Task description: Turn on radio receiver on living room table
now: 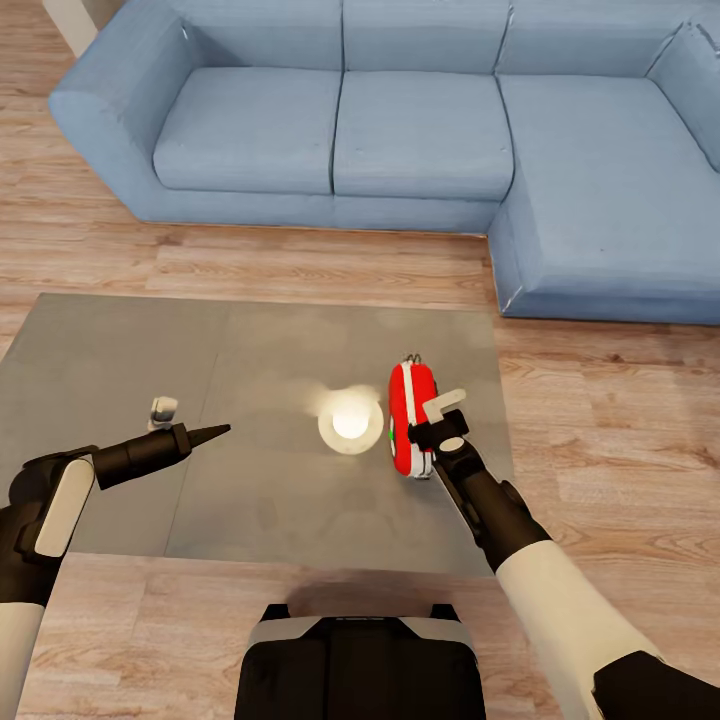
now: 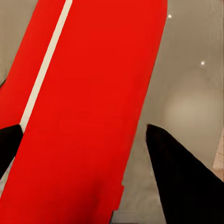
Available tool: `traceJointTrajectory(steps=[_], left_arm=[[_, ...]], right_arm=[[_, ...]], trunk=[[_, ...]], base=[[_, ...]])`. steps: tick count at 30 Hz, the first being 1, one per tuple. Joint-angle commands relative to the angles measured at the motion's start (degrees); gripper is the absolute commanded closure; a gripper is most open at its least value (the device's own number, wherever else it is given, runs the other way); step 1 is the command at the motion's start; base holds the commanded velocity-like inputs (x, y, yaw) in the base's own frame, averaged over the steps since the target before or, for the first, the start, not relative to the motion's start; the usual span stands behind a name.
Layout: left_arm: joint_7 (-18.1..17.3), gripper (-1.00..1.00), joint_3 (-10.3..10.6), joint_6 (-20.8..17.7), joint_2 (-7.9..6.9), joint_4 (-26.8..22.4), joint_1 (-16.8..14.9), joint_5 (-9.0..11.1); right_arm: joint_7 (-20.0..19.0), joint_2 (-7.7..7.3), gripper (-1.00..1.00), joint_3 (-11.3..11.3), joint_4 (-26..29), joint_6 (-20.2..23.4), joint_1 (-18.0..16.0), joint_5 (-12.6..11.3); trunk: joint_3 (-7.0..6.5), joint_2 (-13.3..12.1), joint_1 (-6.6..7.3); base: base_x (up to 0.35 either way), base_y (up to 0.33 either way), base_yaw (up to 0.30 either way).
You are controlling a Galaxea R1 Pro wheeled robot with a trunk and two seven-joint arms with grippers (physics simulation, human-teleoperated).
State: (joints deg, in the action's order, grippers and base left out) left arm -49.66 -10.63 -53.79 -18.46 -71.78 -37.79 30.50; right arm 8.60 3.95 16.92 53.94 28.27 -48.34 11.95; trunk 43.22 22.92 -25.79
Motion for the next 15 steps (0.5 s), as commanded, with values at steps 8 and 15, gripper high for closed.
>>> traceJointTrajectory(steps=[8,15], left_arm=[[0.0,1.0,0.0,0.0,0.0,-0.03,0.0,0.0],[0.0,1.0,0.0,0.0,0.0,0.01,0.0,0.0]], right_arm=[[0.01,0.0,-1.0,0.04,-0.06,0.03,0.0,0.0],[0.01,0.0,-1.0,0.04,-0.06,0.03,0.0,0.0]], trunk=[[0.0,0.0,0.0],[0.0,0.0,0.0]], base=[[0.0,0.0,0.0],[0.0,0.0,0.0]])
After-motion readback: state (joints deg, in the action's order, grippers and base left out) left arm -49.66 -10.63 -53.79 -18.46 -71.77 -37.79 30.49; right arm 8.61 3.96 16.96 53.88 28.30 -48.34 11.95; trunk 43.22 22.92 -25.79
